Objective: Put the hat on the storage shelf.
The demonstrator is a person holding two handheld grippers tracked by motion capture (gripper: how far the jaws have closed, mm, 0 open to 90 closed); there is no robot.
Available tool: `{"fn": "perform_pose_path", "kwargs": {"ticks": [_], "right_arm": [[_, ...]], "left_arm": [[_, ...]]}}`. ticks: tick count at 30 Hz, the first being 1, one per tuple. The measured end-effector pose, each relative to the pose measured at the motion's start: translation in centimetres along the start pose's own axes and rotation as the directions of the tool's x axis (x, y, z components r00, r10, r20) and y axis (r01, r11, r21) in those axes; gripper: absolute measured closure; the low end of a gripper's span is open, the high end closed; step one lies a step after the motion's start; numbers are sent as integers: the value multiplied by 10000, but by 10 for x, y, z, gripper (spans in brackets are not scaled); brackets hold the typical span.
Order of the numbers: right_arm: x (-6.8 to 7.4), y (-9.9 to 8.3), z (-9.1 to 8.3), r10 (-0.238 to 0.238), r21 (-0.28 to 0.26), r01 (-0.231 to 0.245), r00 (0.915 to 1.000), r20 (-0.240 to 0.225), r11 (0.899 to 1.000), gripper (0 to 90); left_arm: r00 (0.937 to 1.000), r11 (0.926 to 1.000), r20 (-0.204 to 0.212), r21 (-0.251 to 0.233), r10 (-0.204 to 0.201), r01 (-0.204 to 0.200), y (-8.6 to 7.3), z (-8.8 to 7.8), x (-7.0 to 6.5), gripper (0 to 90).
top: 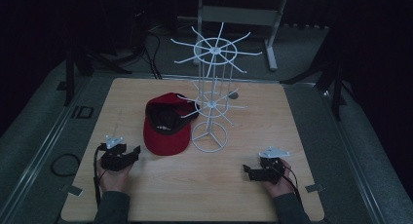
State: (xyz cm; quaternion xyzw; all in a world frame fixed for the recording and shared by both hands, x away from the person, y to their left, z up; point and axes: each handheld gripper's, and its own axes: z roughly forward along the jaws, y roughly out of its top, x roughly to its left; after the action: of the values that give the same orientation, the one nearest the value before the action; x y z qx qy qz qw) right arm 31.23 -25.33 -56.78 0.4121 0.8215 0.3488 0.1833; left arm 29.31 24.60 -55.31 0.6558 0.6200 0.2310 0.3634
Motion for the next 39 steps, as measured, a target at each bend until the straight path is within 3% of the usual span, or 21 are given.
{"fn": "perform_pose_path", "kwargs": {"ticks": [4,7,8,12,16,22,28,33,37,39], "right_arm": [[0,0,0,2,1,-2,10000,-1,10000,153],[0,0,0,-4,-6,4,10000,-1,10000,153],[0,0,0,-1,-7,1,10000,1,10000,153],[0,0,0,-17,-13,17,10000,-1,10000,153],[0,0,0,-6,-1,6,10000,-2,10000,153],[0,0,0,2,1,-2,10000,-1,10000,153],[0,0,0,2,0,-2,10000,0,10000,153],[0,0,0,25,15,-25,10000,1,10000,153],[0,0,0,29,7,-29,10000,0,10000,153],[0,0,0,21,16,-21,10000,0,10000,153]], "left_arm": [[9999,10000,142,-8,-66,66,0,-2,-1,429],[9988,9999,484,-5,-110,110,1,-8,-1,447],[9965,9997,806,-25,-232,235,2,-12,-2,456],[9878,9996,1532,40,277,-286,9,-23,-10,464],[9815,9979,1813,82,610,-635,18,-27,-18,464],[9747,9975,2166,307,558,-640,32,-24,-18,481],[9610,9886,2688,1134,655,-991,44,-5,-19,557],[9617,9809,2695,1676,505,-984,46,14,-16,555],[9564,9668,2683,1906,1152,-1699,43,22,-21,574],[9474,9614,2978,2050,1174,-1836,41,23,-26,592]]}}
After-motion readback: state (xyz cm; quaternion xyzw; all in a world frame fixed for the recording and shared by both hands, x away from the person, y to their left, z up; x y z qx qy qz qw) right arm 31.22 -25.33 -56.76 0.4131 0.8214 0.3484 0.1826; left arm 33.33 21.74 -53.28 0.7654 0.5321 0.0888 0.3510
